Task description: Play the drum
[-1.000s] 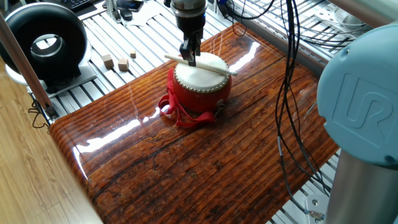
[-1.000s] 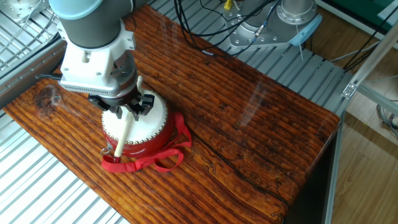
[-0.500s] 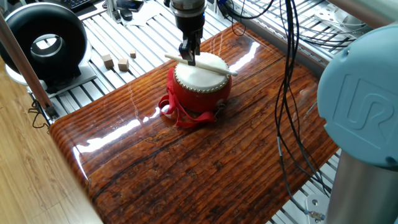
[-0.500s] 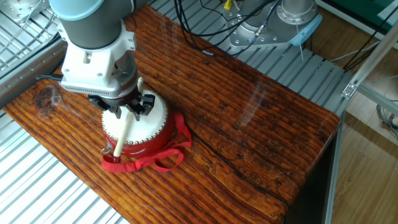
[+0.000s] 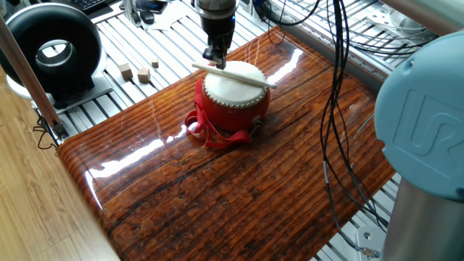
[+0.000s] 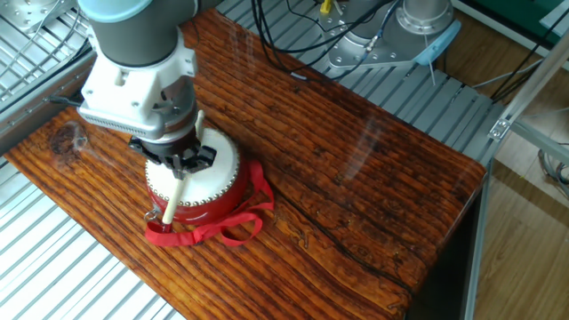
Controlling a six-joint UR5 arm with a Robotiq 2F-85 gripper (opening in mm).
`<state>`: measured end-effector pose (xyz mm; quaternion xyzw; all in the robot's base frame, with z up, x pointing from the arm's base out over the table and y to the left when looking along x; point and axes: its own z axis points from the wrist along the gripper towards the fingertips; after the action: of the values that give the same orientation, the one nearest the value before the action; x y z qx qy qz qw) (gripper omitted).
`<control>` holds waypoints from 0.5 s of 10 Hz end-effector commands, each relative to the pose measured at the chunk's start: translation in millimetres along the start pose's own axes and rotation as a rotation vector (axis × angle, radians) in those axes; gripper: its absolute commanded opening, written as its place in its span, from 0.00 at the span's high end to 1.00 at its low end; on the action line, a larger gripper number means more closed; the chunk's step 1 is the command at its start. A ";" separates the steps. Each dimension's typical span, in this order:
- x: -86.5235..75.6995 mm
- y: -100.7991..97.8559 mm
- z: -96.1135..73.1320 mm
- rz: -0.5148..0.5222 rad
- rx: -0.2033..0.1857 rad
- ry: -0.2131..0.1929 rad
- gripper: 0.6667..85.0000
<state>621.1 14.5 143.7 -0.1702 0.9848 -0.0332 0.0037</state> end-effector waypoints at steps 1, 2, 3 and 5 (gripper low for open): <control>2.9 35.0 -11.3 0.145 -0.072 0.022 1.00; 1.3 36.4 -12.0 0.143 -0.078 0.011 1.00; 1.6 34.9 -11.6 0.142 -0.070 0.013 1.00; 0.5 29.9 -10.0 0.128 -0.047 0.011 1.00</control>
<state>610.8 36.3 149.1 -0.1173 0.9930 -0.0156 -0.0053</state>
